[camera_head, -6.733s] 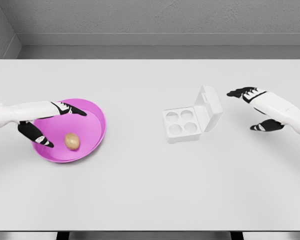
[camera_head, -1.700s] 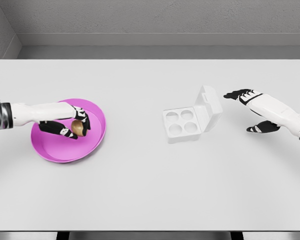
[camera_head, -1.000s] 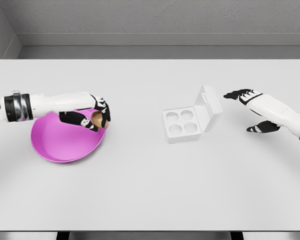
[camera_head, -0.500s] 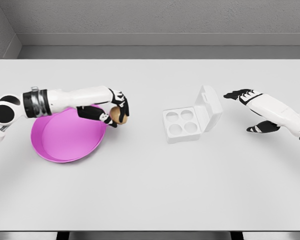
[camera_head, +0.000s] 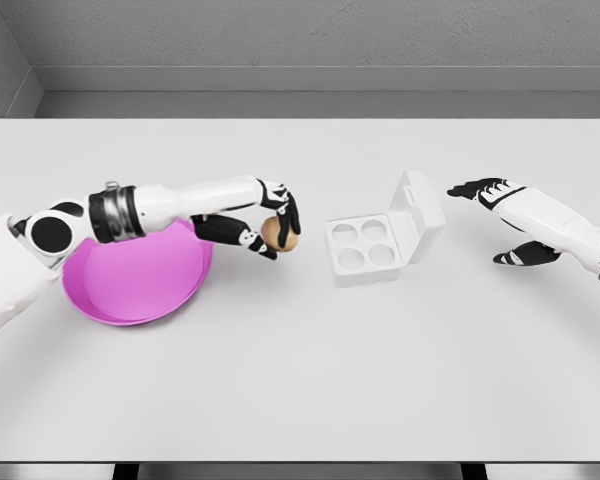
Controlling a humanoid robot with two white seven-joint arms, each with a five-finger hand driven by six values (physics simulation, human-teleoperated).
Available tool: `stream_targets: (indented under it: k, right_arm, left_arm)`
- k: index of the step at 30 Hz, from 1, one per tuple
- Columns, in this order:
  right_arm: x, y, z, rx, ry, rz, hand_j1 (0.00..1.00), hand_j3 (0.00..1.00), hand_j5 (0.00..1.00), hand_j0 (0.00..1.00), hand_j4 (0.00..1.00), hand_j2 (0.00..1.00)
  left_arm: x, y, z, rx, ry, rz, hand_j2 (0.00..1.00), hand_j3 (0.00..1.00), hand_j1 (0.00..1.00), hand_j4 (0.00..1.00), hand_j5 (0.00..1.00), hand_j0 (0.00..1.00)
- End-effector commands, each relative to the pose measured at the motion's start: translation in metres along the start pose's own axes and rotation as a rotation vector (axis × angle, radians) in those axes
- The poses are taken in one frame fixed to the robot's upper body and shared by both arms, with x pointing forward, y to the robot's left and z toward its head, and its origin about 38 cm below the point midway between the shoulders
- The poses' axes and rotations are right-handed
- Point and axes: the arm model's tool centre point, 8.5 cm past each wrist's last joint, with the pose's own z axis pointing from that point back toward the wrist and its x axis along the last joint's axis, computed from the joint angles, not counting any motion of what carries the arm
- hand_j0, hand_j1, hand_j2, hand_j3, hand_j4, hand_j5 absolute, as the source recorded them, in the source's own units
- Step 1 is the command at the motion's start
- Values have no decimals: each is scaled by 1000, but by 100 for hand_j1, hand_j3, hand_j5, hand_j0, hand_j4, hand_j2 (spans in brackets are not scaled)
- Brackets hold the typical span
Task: Pack egg into the box and close the box lid
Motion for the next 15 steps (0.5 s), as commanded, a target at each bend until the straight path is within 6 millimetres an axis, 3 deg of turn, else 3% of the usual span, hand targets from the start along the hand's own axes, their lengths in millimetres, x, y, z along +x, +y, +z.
stream_targets:
  k: [1,6,15]
  right_arm:
    - [0,-1,0,-3,0,-4,100,100,100,100,100,100]
    - [0,-1,0,-3,1,-4,100,100,100,100,100,100]
    - [0,-1,0,-3,0,-4,100,100,100,100,100,100]
  left_arm:
    - [2,2,-5,22,-20,19,27,27,27,27,27,27]
    - [5,2,-14,49,-56,54,27,27,27,27,27,27]
    - [-9,-9,-36,90,-71,136,28,28,28,28,28,28]
